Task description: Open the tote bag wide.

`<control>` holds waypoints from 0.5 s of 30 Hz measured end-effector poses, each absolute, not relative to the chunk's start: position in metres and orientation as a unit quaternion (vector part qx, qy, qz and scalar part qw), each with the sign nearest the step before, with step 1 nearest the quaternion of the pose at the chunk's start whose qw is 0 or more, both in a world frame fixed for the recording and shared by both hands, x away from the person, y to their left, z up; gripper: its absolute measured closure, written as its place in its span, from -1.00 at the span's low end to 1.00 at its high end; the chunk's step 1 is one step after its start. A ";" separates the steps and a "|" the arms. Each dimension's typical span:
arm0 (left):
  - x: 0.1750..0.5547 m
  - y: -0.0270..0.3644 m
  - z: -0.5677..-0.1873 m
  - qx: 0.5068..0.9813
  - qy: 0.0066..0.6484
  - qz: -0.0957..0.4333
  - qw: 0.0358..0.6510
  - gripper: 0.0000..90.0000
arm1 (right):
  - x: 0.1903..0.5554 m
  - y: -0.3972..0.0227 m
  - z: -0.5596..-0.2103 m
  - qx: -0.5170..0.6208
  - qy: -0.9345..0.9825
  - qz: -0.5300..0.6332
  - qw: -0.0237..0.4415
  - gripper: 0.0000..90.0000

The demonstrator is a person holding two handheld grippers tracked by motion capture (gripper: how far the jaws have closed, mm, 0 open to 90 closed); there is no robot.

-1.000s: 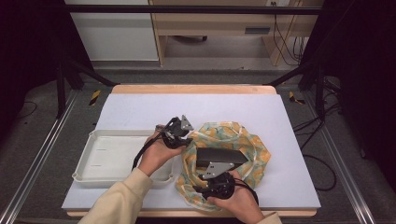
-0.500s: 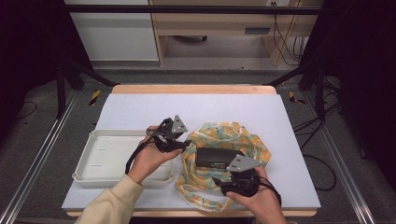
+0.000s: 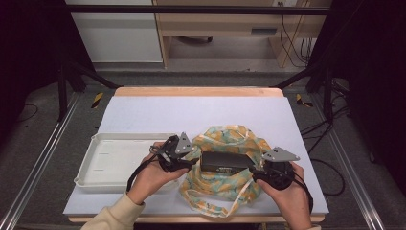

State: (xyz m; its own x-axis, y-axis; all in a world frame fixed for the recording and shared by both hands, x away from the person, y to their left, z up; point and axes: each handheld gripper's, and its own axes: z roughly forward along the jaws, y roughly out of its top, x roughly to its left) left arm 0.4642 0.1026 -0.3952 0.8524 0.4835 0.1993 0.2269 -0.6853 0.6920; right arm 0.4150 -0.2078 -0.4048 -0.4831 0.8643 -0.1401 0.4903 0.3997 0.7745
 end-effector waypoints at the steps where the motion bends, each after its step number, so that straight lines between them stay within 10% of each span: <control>1: 0.462 0.101 -0.396 0.900 0.194 0.186 0.343 0.09 | 0.417 -0.208 -0.406 0.432 0.790 0.335 0.277 -0.26; 10: 0.448 0.081 -0.401 0.908 0.164 0.162 0.349 0.11 | 0.426 -0.215 -0.415 0.446 0.795 0.312 0.267 0.30; 15: 0.441 0.067 -0.407 0.912 0.151 0.136 0.355 0.07 | 0.427 -0.214 -0.412 0.439 0.796 0.319 0.266 0.13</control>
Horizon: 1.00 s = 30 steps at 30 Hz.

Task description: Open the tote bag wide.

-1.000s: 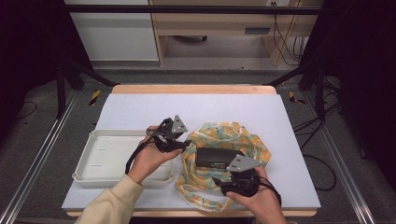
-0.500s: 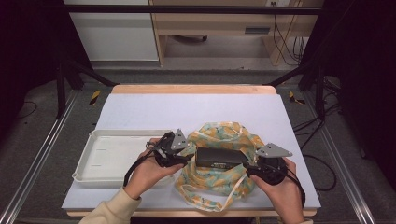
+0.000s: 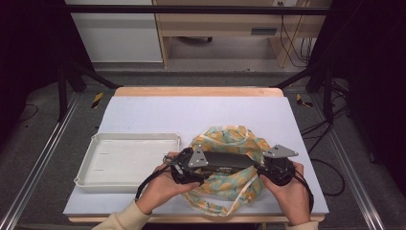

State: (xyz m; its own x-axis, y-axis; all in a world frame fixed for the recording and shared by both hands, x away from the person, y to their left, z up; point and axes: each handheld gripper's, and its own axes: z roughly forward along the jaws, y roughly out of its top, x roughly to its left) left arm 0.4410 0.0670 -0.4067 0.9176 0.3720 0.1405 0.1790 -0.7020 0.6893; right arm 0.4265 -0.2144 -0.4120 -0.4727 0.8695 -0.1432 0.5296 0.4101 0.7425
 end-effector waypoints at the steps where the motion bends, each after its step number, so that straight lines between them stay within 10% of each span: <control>1: 0.441 0.067 -0.407 0.912 0.151 0.136 0.355 0.05 | 0.427 -0.214 -0.412 0.439 0.796 0.319 0.266 0.13; 17: 0.426 0.052 -0.436 0.924 0.124 0.092 0.349 -0.22 | 0.460 -0.213 -0.392 0.419 0.804 0.320 0.274 -0.20; 23: 0.423 0.047 -0.443 0.930 0.112 0.086 0.339 0.18 | 0.475 -0.209 -0.396 0.418 0.811 0.309 0.268 -0.16; 30: 0.417 0.037 -0.446 0.931 0.099 0.089 0.340 0.67 | 0.483 -0.212 -0.414 0.418 0.826 0.271 0.263 0.51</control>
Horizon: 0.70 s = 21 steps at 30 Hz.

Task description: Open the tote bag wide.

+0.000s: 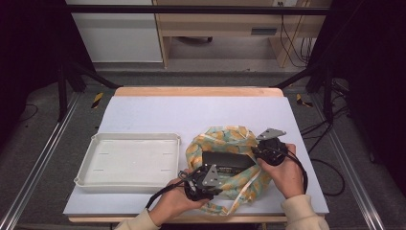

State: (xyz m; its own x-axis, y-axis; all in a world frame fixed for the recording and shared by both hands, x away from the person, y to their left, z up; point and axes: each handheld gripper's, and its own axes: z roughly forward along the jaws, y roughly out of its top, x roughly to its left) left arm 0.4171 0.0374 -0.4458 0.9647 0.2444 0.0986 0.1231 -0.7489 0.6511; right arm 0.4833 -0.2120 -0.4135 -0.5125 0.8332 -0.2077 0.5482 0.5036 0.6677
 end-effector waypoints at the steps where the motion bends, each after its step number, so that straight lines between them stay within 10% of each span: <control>1: 0.416 0.036 -0.446 0.932 0.095 0.088 0.338 0.73 | 0.484 -0.214 -0.416 0.416 0.828 0.270 0.261 0.60; 6: 0.414 0.033 -0.448 0.932 0.093 0.082 0.341 0.92 | 0.486 -0.223 -0.423 0.419 0.829 0.261 0.261 0.95; 21: 0.412 0.031 -0.453 0.939 0.088 0.069 0.326 1.00 | 0.498 -0.241 -0.453 0.435 0.834 0.249 0.231 1.00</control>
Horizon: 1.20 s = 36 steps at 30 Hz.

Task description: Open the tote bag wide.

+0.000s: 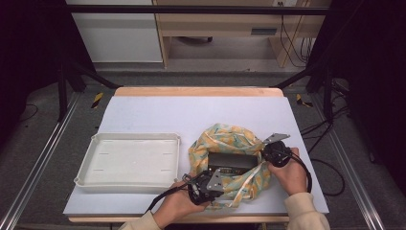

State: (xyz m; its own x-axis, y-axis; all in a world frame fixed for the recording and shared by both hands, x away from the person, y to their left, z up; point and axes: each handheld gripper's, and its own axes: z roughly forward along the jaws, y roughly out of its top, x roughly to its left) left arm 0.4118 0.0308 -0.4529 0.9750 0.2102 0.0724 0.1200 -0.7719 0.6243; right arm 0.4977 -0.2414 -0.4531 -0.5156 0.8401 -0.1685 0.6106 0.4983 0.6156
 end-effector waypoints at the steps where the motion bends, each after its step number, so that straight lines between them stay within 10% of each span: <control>1: 0.412 0.031 -0.453 0.940 0.086 0.068 0.324 1.00 | 0.498 -0.242 -0.454 0.436 0.835 0.247 0.228 1.00; 10: 0.410 0.030 -0.455 0.941 0.084 0.065 0.321 1.00 | 0.503 -0.248 -0.457 0.440 0.831 0.250 0.232 0.96; 19: 0.411 0.036 -0.447 0.932 0.098 0.082 0.339 0.81 | 0.478 -0.254 -0.430 0.453 0.797 0.307 0.255 0.10; 27: 0.413 0.050 -0.433 0.917 0.127 0.095 0.365 0.28 | 0.445 -0.252 -0.397 0.440 0.775 0.357 0.280 -0.20; 36: 0.417 0.072 -0.406 0.898 0.148 0.107 0.400 0.15 | 0.415 -0.234 -0.383 0.395 0.781 0.389 0.286 0.34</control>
State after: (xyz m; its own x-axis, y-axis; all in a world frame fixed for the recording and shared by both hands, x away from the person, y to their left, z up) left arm 0.4168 0.0715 -0.4061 0.9334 0.3512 0.0740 0.1799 -0.6362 0.7503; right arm 0.4155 -0.2336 -0.3830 -0.5242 0.8400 -0.1400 0.3944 0.3852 0.8343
